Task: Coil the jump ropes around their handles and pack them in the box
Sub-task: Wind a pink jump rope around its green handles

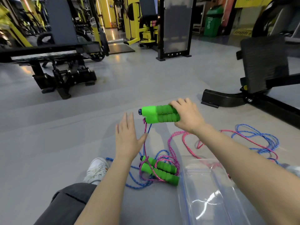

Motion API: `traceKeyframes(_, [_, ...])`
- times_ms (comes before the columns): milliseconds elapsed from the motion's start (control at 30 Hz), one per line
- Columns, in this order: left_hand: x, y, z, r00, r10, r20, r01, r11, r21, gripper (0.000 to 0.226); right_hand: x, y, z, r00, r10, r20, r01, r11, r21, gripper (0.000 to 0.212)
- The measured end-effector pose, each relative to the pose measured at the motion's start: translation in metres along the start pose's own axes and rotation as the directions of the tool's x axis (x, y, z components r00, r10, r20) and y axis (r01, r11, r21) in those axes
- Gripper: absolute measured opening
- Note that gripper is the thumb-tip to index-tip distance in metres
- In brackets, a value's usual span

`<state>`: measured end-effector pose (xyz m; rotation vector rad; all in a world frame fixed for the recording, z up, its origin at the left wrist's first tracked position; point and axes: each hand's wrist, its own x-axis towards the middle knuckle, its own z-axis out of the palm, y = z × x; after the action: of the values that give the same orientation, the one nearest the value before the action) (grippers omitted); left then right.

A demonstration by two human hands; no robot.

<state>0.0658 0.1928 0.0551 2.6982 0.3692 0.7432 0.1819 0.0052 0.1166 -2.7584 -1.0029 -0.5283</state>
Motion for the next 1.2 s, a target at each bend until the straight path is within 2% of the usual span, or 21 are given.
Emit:
traceKeyframes(100, [0.013,0.018,-0.016,0.983,0.162,-0.086,-0.157,0.986,0.062,0.104,-0.002,-0.009,-0.015,0.954,-0.297,-0.042,0.293,0.953,-0.083,0.053])
traceKeyframes(167, [0.023,0.036,-0.027,0.986,0.158,0.058,-0.159,0.987,0.013,0.096,-0.002,-0.018,-0.025,0.898,-0.431,-0.086,0.414,0.896,-0.162,0.057])
traceKeyframes(200, [0.027,0.043,-0.033,0.976,0.107,0.189,-0.097,0.993,-0.064,0.082,-0.003,-0.022,-0.03,0.868,-0.485,-0.104,0.461,0.866,-0.196,0.06])
traceKeyframes(267, [0.035,0.051,-0.045,0.906,0.032,0.423,0.075,0.969,-0.234,0.045,-0.003,-0.028,-0.038,0.803,-0.583,-0.129,0.534,0.798,-0.281,0.061])
traceKeyframes(333, [0.04,0.053,-0.057,0.832,0.05,0.553,0.213,0.891,-0.401,0.028,-0.002,-0.027,-0.045,0.752,-0.643,-0.145,0.563,0.74,-0.367,0.058])
traceKeyframes(400, [0.046,0.055,-0.069,0.791,0.071,0.608,0.27,0.851,-0.451,0.02,0.002,-0.024,-0.049,0.738,-0.653,-0.17,0.549,0.728,-0.412,0.057])
traceKeyframes(467, [0.05,0.058,-0.08,0.792,0.066,0.607,0.316,0.806,-0.5,0.014,0.004,-0.023,-0.054,0.793,-0.566,-0.226,0.458,0.798,-0.392,0.069])
traceKeyframes(500, [0.051,0.061,-0.083,0.798,0.061,0.6,0.346,0.769,-0.538,0.012,0.004,-0.024,-0.057,0.851,-0.456,-0.262,0.374,0.875,-0.307,0.079])
traceKeyframes(533, [0.051,0.062,-0.086,0.805,0.057,0.59,0.372,0.726,-0.578,0.011,0.004,-0.026,-0.059,0.908,-0.303,-0.289,0.27,0.951,-0.15,0.089])
traceKeyframes(567, [0.051,0.062,-0.087,0.815,0.056,0.577,0.389,0.685,-0.616,0.011,0.002,-0.031,-0.062,0.962,-0.113,-0.25,0.143,0.984,0.104,0.095])
traceKeyframes(600, [0.051,0.061,-0.087,0.823,0.054,0.565,0.405,0.641,-0.651,0.012,-0.001,-0.036,-0.067,0.99,0.064,-0.123,-0.007,0.906,0.423,0.097])
traceKeyframes(633, [0.05,0.06,-0.088,0.827,0.056,0.559,0.42,0.598,-0.682,0.015,-0.004,-0.04,-0.072,0.985,0.164,0.042,-0.147,0.701,0.697,0.092])
traceKeyframes(667, [0.051,0.059,-0.088,0.83,0.062,0.555,0.429,0.565,-0.705,0.017,-0.005,-0.043,-0.075,0.962,0.163,0.217,-0.268,0.449,0.852,0.076])
traceKeyframes(700, [0.051,0.058,-0.088,0.83,0.065,0.554,0.431,0.555,-0.711,0.019,-0.006,-0.044,-0.075,0.936,0.102,0.338,-0.353,0.252,0.901,0.053])
traceKeyframes(733, [0.051,0.057,-0.088,0.827,0.061,0.559,0.433,0.563,-0.704,0.019,-0.006,-0.046,-0.073,0.925,0.039,0.379,-0.379,0.175,0.909,0.033])
traceKeyframes(767, [0.051,0.056,-0.088,0.821,0.056,0.568,0.441,0.569,-0.694,0.018,-0.006,-0.049,-0.07,0.93,0.019,0.366,-0.363,0.19,0.912,0.025])
traceKeyframes(833, [0.049,0.053,-0.087,0.812,0.051,0.582,0.472,0.529,-0.705,0.017,-0.004,-0.052,-0.063,0.953,0.083,0.292,-0.303,0.234,0.924,0.02])
traceKeyframes(967, [0.053,0.041,-0.083,0.87,-0.098,0.484,0.478,0.41,-0.776,0.017,0.003,-0.044,-0.058,0.94,0.3,0.164,-0.221,0.169,0.96,0.016])
traceKeyframes(1067, [0.052,0.034,-0.08,0.884,-0.229,0.407,0.467,0.447,-0.763,0.016,0.003,-0.033,-0.058,0.918,0.377,0.12,-0.18,0.127,0.975,0.015])
traceKeyframes(1133, [0.05,0.027,-0.073,0.861,-0.269,0.431,0.508,0.495,-0.705,0.017,0.002,-0.031,-0.058,0.896,0.435,0.09,-0.168,0.146,0.975,0.014])
traceKeyframes(1200, [0.048,0.019,-0.061,0.829,-0.262,0.494,0.541,0.597,-0.592,0.018,0.001,-0.029,-0.056,0.872,0.486,0.063,-0.173,0.187,0.967,0.013])
